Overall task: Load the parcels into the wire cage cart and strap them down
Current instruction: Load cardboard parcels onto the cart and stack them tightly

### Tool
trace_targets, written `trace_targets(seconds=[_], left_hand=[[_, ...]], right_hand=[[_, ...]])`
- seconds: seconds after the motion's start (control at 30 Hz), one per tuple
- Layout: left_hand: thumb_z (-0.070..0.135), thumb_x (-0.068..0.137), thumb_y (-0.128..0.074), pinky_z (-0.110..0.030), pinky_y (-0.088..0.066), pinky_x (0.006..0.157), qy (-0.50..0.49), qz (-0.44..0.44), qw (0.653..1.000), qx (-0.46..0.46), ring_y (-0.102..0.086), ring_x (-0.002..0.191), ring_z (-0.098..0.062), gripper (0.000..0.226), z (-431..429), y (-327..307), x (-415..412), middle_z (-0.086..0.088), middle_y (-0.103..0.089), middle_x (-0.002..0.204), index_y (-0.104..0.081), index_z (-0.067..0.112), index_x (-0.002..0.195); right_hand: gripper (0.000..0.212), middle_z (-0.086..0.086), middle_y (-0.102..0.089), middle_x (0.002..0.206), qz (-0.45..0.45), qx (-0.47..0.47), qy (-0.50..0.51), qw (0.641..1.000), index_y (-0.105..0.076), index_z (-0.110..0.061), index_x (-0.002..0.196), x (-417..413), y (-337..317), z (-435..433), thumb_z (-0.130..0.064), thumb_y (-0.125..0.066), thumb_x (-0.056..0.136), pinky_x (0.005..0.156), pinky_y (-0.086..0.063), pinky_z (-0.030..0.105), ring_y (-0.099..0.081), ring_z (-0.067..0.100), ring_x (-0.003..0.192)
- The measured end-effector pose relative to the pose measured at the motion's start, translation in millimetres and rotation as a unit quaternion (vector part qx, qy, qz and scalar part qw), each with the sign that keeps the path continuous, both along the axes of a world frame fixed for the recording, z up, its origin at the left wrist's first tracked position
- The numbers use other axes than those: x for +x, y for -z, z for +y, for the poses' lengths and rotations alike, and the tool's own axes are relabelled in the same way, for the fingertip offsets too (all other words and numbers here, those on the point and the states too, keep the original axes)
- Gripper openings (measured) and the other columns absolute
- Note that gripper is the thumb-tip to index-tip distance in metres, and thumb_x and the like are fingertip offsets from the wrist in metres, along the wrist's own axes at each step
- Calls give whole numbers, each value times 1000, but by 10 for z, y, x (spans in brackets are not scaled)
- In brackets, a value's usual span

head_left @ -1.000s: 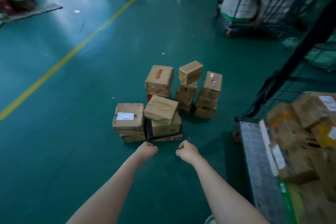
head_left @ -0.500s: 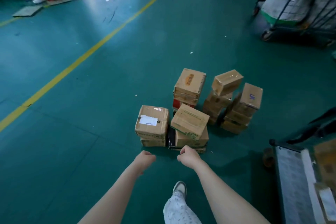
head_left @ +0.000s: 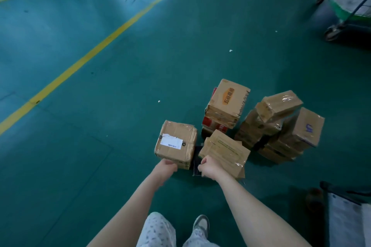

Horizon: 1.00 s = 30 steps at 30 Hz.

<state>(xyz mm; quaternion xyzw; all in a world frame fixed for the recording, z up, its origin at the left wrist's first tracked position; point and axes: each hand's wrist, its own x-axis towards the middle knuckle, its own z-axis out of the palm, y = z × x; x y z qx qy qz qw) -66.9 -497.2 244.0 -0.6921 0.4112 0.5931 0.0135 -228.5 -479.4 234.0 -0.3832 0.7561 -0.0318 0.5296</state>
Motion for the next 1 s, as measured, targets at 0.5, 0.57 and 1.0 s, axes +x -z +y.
trace_targets(seconds=[0.5, 0.57, 1.0], left_hand=[[15, 93, -47, -32, -42, 86, 145, -24, 989, -37, -52, 102, -23, 46, -2339, 371, -139, -7, -53, 119, -38, 10, 137], [13, 92, -47, -31, -44, 84, 167, -18, 985, -40, -51, 94, -20, 43, -2578, 546, -320, -8, -53, 119, -41, 7, 135], [23, 92, -50, -33, -39, 99, 168, -7, 984, -53, -52, 115, -29, 61, -3344, 1999, -2027, -14, -48, 136, -24, 11, 147]], right_hand=[[18, 1, -49, 106, 3, -15, 180, 984, -47, -16, 110, 67, 401, -1711, -23, -51, 93, 73, -41, 27, -47, 18, 91], [17, -1, -52, 105, 19, -14, 204, 979, -48, -16, 110, -125, 601, -1868, -21, -49, 94, 74, -42, 27, -48, 15, 89], [35, 15, -42, 131, 129, -44, 403, 905, -45, -10, 125, -1952, 2055, -2481, -23, -54, 93, 87, -45, 35, -52, 32, 110]])
